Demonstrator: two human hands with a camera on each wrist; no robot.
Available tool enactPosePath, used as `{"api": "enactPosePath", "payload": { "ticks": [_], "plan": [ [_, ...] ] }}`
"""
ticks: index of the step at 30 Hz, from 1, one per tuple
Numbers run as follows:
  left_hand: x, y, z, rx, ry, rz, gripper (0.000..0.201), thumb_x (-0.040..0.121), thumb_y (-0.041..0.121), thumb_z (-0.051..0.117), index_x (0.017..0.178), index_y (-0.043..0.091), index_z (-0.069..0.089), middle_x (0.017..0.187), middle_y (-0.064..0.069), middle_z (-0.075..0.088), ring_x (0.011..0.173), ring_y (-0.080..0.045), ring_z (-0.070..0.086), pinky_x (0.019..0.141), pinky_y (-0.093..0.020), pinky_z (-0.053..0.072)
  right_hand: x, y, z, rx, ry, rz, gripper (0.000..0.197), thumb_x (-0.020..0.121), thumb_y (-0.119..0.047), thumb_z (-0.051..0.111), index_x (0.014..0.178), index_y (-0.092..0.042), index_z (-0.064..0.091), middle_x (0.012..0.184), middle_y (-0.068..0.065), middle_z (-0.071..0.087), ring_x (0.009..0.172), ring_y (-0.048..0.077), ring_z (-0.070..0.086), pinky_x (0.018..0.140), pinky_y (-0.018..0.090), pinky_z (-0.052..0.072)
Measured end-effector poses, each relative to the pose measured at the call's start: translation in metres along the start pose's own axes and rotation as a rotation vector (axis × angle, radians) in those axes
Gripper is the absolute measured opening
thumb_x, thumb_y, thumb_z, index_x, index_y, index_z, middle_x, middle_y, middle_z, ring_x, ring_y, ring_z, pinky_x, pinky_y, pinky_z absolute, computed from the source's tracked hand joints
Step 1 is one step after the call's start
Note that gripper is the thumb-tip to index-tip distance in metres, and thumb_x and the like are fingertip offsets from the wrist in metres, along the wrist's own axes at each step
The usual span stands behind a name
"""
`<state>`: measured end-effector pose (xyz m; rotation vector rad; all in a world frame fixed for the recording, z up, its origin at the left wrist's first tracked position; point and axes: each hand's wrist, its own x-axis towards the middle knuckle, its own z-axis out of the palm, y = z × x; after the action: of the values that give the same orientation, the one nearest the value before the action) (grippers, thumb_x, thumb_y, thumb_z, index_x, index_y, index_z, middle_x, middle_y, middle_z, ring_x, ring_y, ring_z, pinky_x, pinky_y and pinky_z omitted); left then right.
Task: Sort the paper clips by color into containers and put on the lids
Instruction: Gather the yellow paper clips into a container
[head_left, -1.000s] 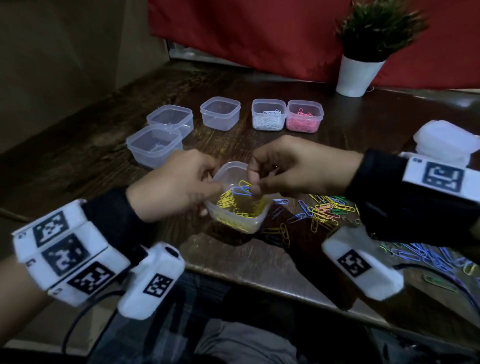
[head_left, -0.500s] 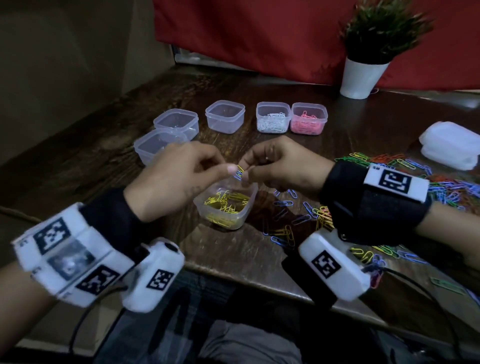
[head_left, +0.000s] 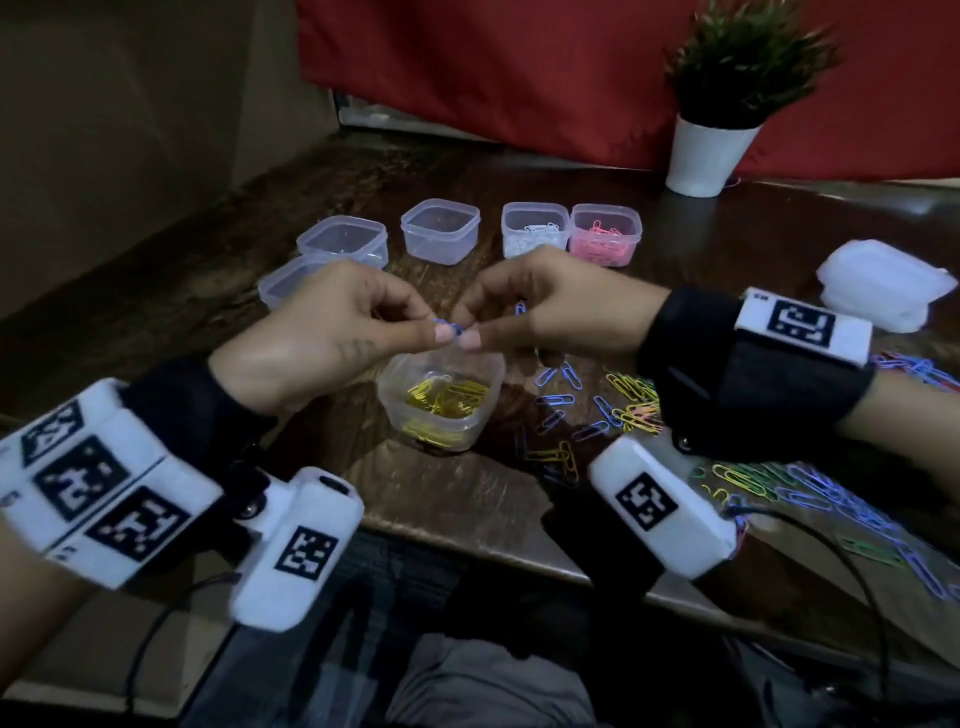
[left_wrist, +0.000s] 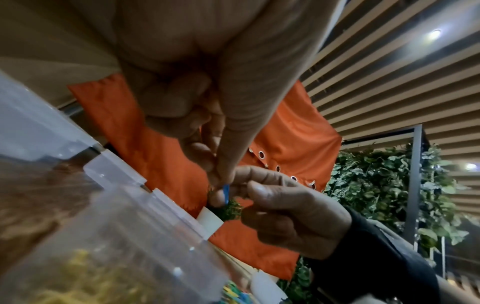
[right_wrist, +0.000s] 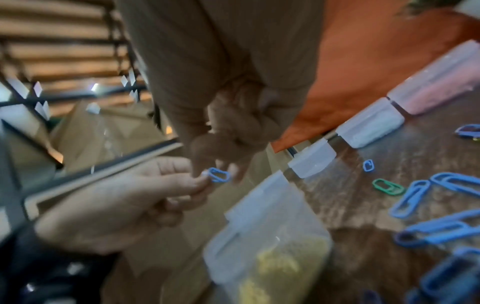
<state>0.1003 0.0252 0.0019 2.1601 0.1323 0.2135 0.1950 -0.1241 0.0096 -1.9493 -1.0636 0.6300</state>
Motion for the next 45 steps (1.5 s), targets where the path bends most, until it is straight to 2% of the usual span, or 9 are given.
{"api": "enactPosePath", "payload": {
  "ticks": [7, 11, 13, 18, 25, 33, 38, 41, 45],
  "plan": [
    [0.001, 0.003, 0.007, 0.183, -0.217, 0.181, 0.032, 0.065, 0.035, 0.081, 0.088, 0.016, 0.067, 0.067, 0.018, 0.061, 0.060, 0.008, 0.050, 0.055, -0.003, 0.035, -0.053, 0.040, -0.062, -0.471, 0.087, 0.289, 0.019, 0.084, -0.007, 0.065, 0.068, -0.017, 0.061, 0.053, -0.005, 0.055, 0.034, -0.001, 0.042, 0.038, 0.010, 0.032],
    [-0.006, -0.003, 0.004, 0.755, -0.289, 0.281, 0.016, 0.069, 0.039, 0.076, 0.081, 0.034, 0.067, 0.077, 0.020, 0.061, 0.079, 0.005, 0.055, 0.064, -0.010, 0.038, -0.087, 0.064, -0.088, -0.902, 0.217, 0.428, 0.011, 0.079, -0.015, 0.069, 0.088, -0.019, 0.073, 0.086, 0.004, 0.069, 0.076, 0.013, 0.063, 0.076, 0.029, 0.050],
    [-0.005, -0.001, 0.004, 0.890, -0.256, 0.231, 0.010, 0.074, 0.041, 0.072, 0.080, 0.035, 0.066, 0.082, 0.019, 0.061, 0.076, 0.001, 0.055, 0.062, -0.014, 0.038, -0.095, 0.062, -0.088, -0.841, 0.321, 0.381, 0.009, 0.077, -0.018, 0.072, 0.086, -0.017, 0.072, 0.082, 0.004, 0.065, 0.085, 0.024, 0.062, 0.077, 0.030, 0.047],
    [-0.006, 0.013, 0.014, 0.853, -0.107, 0.383, 0.028, 0.068, 0.051, 0.068, 0.084, 0.028, 0.065, 0.081, 0.012, 0.056, 0.076, -0.012, 0.054, 0.064, -0.035, 0.045, -0.101, 0.056, -0.055, -0.742, 0.063, 0.403, 0.015, 0.078, -0.026, 0.072, 0.088, -0.014, 0.072, 0.086, 0.004, 0.069, 0.079, 0.014, 0.059, 0.074, 0.028, 0.045],
    [0.018, 0.030, 0.089, 0.812, -0.356, 0.298, 0.019, 0.080, 0.034, 0.068, 0.069, 0.024, 0.056, 0.060, 0.011, 0.051, 0.067, -0.012, 0.052, 0.064, -0.026, 0.038, -0.078, 0.064, -0.026, -0.765, 0.059, 0.368, 0.029, 0.075, -0.036, 0.073, 0.088, -0.011, 0.068, 0.081, 0.006, 0.060, 0.079, 0.021, 0.056, 0.068, 0.028, 0.044],
    [0.032, 0.020, 0.098, 0.931, -0.493, 0.205, 0.019, 0.085, 0.023, 0.061, 0.067, 0.019, 0.056, 0.073, 0.000, 0.060, 0.079, -0.021, 0.057, 0.069, -0.027, 0.042, -0.072, 0.074, -0.031, -0.759, -0.010, 0.350, 0.015, 0.079, -0.025, 0.068, 0.081, -0.011, 0.064, 0.072, 0.004, 0.055, 0.076, 0.019, 0.051, 0.059, 0.024, 0.036],
    [0.035, 0.021, 0.092, 0.706, -0.442, 0.155, 0.011, 0.089, 0.021, 0.058, 0.079, 0.019, 0.059, 0.069, 0.011, 0.055, 0.067, -0.004, 0.049, 0.059, -0.018, 0.034, -0.075, 0.074, -0.030, -0.730, -0.040, 0.327, 0.019, 0.084, -0.022, 0.063, 0.069, -0.019, 0.052, 0.079, 0.004, 0.055, 0.076, 0.018, 0.050, 0.054, 0.022, 0.034],
    [0.030, 0.019, 0.088, 0.150, -0.340, -0.003, 0.013, 0.088, 0.012, 0.059, 0.076, 0.016, 0.055, 0.059, 0.005, 0.049, 0.043, -0.001, 0.042, 0.048, -0.020, 0.035, -0.078, 0.075, -0.038, -0.610, -0.031, 0.335, 0.020, 0.086, -0.020, 0.063, 0.070, -0.017, 0.052, 0.074, 0.002, 0.054, 0.066, 0.011, 0.050, 0.053, 0.022, 0.035],
    [0.020, 0.019, 0.098, -0.497, -0.216, -0.303, 0.014, 0.093, 0.005, 0.048, 0.087, 0.015, 0.056, 0.070, -0.001, 0.049, 0.056, -0.006, 0.048, 0.046, -0.018, 0.044, -0.088, 0.071, -0.051, -0.015, 0.070, 0.337, 0.022, 0.080, -0.003, 0.067, 0.068, -0.013, 0.051, 0.054, -0.003, 0.049, 0.038, 0.001, 0.038, 0.036, 0.011, 0.029]
  ]
}}
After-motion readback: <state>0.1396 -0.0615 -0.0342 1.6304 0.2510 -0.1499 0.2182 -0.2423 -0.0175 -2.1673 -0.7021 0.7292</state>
